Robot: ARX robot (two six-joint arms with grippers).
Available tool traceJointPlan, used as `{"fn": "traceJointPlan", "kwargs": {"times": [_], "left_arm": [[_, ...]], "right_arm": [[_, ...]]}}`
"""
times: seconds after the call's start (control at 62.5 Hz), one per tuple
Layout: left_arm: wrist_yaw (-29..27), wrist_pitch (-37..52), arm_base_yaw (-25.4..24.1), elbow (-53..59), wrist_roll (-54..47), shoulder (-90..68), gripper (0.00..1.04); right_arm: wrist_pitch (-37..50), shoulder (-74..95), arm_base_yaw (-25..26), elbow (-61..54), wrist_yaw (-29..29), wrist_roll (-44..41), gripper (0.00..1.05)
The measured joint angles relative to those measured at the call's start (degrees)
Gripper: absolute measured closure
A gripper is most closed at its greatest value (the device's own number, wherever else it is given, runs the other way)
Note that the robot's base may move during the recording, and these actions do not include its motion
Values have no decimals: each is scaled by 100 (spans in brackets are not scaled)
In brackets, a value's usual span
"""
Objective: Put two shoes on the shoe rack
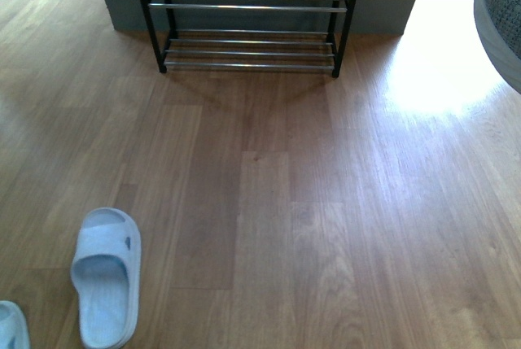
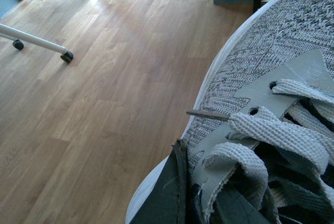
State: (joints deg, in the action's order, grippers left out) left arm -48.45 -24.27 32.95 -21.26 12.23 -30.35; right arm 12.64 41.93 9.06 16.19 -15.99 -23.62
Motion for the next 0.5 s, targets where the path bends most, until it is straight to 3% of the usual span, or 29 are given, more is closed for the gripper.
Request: {"fn": "traceJointPlan", "kwargs": {"times": [0.496], "left_arm": [[-9, 0, 0, 0, 0, -2, 104]], "right_arm": [[0, 0, 2, 0, -11, 0, 104]]}}
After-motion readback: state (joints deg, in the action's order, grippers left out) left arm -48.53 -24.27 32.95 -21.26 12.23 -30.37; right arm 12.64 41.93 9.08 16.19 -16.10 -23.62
